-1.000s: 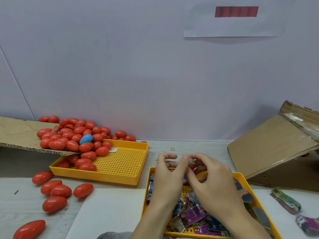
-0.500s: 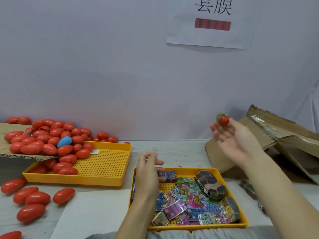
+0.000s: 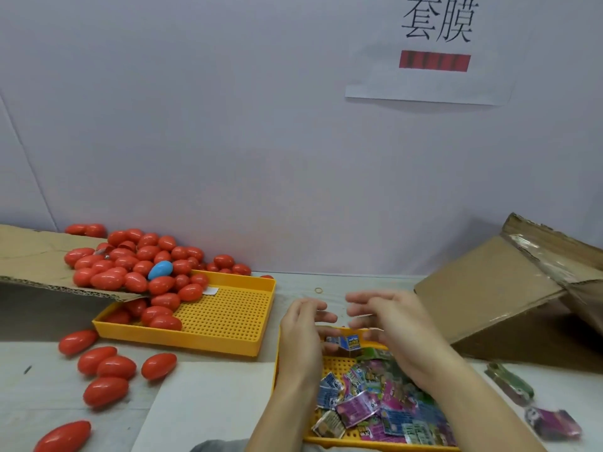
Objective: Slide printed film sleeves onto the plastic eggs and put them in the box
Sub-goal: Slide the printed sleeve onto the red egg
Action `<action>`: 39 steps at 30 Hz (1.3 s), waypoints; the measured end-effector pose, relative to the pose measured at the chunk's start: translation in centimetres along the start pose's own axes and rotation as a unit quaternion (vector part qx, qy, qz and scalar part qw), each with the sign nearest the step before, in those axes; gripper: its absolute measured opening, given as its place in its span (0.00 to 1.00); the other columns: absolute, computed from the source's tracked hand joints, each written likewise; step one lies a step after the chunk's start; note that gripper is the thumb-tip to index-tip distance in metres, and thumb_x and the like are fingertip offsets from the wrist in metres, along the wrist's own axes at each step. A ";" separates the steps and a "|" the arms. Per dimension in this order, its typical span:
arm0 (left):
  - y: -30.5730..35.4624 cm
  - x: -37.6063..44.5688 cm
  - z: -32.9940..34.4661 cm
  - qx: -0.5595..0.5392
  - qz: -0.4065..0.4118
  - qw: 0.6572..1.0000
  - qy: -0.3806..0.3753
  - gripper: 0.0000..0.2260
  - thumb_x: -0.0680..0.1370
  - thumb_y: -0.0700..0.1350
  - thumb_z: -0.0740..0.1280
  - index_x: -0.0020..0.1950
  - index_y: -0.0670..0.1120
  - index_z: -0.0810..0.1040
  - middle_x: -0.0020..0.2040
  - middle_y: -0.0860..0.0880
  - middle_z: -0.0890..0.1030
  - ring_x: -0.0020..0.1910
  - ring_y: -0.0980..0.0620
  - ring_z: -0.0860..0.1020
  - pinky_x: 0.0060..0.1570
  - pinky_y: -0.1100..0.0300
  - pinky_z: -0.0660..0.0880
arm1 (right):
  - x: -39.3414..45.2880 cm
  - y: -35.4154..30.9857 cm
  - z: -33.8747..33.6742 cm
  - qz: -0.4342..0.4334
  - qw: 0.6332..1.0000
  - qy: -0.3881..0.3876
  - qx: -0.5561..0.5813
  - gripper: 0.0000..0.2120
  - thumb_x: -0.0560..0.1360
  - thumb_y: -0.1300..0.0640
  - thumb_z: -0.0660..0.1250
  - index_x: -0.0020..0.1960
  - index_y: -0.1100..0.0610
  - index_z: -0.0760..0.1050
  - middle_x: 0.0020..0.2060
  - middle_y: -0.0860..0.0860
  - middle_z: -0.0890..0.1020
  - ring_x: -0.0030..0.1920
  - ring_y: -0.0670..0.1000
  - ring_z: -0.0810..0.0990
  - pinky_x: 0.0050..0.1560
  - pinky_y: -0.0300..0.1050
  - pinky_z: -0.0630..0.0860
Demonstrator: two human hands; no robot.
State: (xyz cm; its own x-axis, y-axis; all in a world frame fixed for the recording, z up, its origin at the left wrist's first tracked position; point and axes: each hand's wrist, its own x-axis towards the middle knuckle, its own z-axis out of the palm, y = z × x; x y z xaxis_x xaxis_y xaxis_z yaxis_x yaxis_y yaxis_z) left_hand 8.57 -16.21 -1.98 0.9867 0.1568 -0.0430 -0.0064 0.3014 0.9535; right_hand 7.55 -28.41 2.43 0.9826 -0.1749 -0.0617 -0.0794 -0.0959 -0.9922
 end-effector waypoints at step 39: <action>4.1 12.5 -3.0 0.724 0.099 0.682 0.022 0.17 0.78 0.47 0.64 0.66 0.44 0.72 0.64 0.42 0.75 0.63 0.42 0.72 0.59 0.47 0.74 | -1.3 3.4 1.1 -0.177 0.899 -0.156 -0.368 0.08 0.79 0.52 0.61 0.48 0.42 0.76 0.47 0.40 0.78 0.48 0.39 0.76 0.54 0.35 0.76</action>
State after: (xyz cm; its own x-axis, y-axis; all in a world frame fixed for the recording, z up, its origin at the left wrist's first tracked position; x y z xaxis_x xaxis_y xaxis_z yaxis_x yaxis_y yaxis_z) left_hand 20.39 -10.24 0.53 0.9838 0.0967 0.1508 0.0594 -0.9703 0.2344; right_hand 6.16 -27.42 -0.98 0.9583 0.2670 0.1017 0.2706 -0.7338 -0.6231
